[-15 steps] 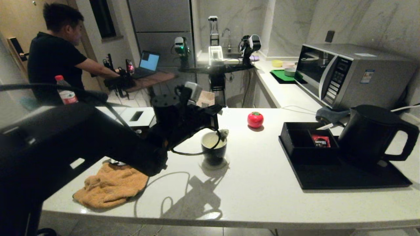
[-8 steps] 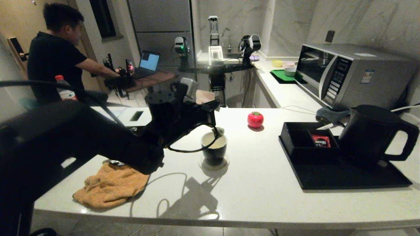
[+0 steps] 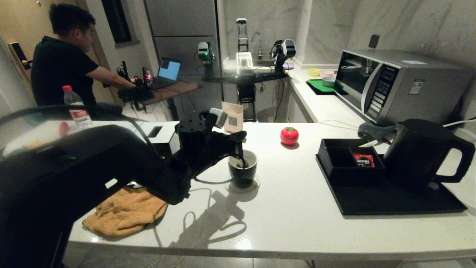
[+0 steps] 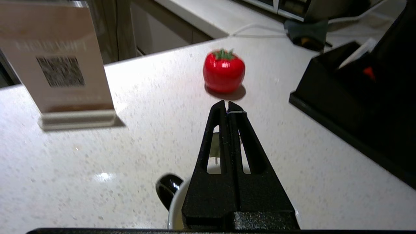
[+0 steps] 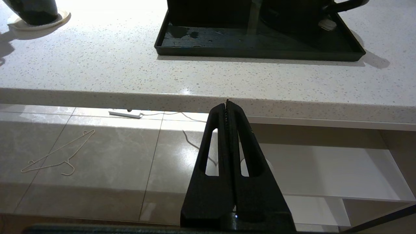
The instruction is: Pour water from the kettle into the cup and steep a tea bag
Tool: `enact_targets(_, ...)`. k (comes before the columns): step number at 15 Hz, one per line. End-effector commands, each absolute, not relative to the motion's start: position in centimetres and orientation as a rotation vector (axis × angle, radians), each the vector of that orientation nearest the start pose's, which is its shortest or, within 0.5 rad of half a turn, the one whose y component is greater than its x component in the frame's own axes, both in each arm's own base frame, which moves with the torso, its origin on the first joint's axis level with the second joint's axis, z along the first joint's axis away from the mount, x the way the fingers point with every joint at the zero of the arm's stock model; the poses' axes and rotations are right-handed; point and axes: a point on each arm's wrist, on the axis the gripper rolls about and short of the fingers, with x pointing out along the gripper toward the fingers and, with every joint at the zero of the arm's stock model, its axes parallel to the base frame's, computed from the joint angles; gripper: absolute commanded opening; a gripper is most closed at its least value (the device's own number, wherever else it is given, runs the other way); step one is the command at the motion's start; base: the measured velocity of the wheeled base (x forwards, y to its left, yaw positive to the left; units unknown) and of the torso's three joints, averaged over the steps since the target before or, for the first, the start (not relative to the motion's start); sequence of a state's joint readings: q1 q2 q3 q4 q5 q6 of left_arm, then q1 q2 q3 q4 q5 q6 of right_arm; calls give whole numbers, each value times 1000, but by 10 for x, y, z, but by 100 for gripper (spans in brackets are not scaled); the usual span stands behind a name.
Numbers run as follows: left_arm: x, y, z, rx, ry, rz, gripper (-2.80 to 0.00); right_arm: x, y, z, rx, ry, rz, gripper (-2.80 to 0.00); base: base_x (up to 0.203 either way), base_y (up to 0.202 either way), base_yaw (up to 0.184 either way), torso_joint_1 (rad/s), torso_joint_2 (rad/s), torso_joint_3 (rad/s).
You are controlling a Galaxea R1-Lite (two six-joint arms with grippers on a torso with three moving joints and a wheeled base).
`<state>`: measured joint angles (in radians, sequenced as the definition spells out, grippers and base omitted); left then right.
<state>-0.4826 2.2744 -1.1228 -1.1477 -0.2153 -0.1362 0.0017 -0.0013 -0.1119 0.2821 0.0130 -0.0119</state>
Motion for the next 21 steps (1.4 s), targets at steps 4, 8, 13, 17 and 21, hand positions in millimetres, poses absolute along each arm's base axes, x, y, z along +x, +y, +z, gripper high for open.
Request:
enact_targets(4, 387, -214, 70, -120, 111, -704, -280, -34, 0, 77, -11, 172, 17, -280, 0, 0, 0, 0, 0, 0)
enact_targets(8, 381, -219, 89, -125, 68, -721, -280, -34, 0, 77, -12, 172, 18, -280, 0, 0, 0, 0, 0, 0)
enact_targets(13, 369, -216, 134, -145, -33, -722, -280, -34, 0, 77, -11, 172, 17, -280, 0, 0, 0, 0, 0, 0)
enact_targets(17, 359, -207, 172, -157, -106, -718, -280, -34, 0, 77, -11, 172, 17, -280, 0, 0, 0, 0, 0, 0)
enact_targets(21, 357, -202, 178, -159, -118, -710, -280, -34, 0, 77, -11, 172, 16, -280, 0, 0, 0, 0, 0, 0)
